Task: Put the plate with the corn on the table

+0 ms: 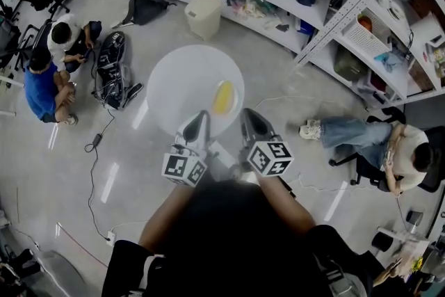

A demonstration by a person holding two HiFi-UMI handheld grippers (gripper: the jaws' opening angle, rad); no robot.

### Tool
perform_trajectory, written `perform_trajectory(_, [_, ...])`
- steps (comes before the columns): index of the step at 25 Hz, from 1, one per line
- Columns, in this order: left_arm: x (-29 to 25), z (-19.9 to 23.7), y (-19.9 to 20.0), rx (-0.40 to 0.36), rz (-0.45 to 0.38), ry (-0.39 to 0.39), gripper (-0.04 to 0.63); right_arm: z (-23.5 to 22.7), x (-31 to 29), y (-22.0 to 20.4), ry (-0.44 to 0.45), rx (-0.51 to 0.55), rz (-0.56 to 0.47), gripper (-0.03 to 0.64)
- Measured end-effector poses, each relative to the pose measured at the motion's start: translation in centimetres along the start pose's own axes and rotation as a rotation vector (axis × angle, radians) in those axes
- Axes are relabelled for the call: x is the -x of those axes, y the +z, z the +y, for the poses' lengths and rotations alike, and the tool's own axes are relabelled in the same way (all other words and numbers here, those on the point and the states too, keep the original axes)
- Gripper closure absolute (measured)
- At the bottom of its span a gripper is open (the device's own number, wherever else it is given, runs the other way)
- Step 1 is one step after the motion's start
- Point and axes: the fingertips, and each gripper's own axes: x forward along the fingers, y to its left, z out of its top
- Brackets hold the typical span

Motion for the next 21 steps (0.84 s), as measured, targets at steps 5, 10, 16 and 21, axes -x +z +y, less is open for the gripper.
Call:
perform_trajectory(5, [-0.2,-0.1,0.1,-0.004,0.009,-0.008,0.592,0.3,0.2,1.3,0.019,0.021,-0.059,0.609])
perform_trajectory(10, [-0.3,0.2,0.5,-0.006,0.004,0.0,0.592,0.3,0.0,1.6,0.005,0.023,-0.074,0.609])
perform_trajectory(16, [-0.2,0.1,0.5,-0.007,0.006,0.002,0.592,0.5,0.1,1.5,0.004,0.026,-0.075,0.609])
perform_trajectory(21, [0.1,0.4,0.4,-0.01,0.007,-0.007,0.592,1.1,0.0,1.1,0.013,0.03,-0.076,0.609])
